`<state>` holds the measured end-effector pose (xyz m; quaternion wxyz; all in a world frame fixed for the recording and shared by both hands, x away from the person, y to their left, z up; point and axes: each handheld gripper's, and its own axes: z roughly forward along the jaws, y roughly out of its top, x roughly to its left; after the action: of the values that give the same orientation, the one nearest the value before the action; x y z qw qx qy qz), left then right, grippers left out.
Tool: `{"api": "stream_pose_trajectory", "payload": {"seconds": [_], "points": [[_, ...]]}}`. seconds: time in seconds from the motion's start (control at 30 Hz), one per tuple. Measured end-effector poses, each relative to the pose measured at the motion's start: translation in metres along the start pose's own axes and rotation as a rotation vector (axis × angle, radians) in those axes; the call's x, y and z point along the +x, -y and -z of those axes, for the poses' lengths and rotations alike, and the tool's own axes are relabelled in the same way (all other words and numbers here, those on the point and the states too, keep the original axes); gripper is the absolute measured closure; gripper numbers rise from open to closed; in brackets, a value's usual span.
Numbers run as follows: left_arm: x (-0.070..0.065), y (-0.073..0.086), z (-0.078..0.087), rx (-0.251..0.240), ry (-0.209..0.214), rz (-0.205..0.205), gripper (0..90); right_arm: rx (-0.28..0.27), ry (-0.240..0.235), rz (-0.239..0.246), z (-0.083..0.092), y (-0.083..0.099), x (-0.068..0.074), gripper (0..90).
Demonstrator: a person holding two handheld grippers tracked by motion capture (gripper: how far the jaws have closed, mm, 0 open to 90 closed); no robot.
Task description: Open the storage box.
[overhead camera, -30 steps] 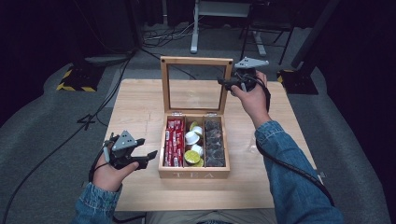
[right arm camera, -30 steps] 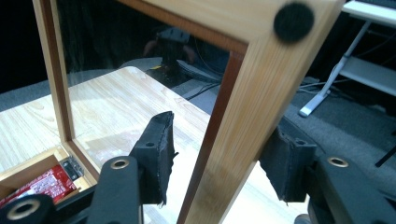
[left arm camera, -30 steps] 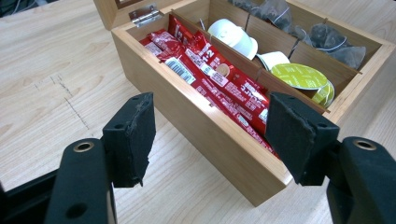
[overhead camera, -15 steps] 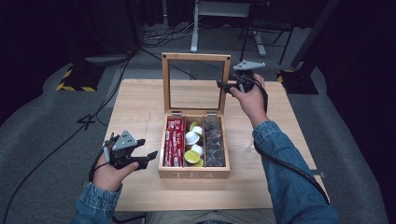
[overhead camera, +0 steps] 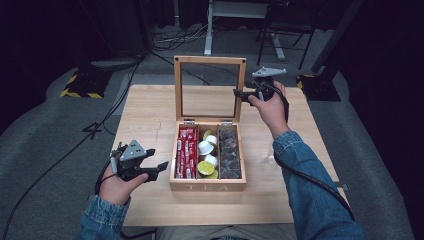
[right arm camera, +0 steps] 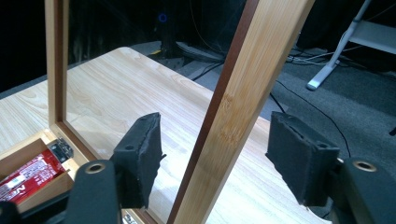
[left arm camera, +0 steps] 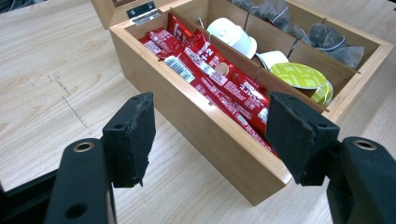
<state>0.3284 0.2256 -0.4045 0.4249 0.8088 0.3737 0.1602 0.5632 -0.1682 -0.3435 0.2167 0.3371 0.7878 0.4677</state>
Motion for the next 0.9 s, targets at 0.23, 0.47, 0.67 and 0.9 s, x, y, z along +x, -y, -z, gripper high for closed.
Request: {"api": "stream_pose_trajectory", "payload": {"seconds": [0.23, 0.47, 0.67, 0.9], "points": [[0.001, 0.000, -0.001, 0.007, 0.003, 0.000, 33.6, -0.022, -0.010, -0.006, 0.017, -0.002, -0.001, 30.2], [0.000, -0.002, -0.002, 0.010, 0.005, 0.001, 33.4, -0.021, -0.051, 0.001, 0.044, -0.002, -0.002, 27.6], [0.002, -0.003, -0.005, 0.013, 0.007, -0.006, 33.2, -0.021, -0.081, 0.021, 0.075, 0.001, 0.000, 25.9], [0.001, -0.006, -0.009, 0.013, 0.014, -0.010, 33.0, -0.003, -0.105, 0.032, 0.115, 0.021, 0.002, 22.1]]}}
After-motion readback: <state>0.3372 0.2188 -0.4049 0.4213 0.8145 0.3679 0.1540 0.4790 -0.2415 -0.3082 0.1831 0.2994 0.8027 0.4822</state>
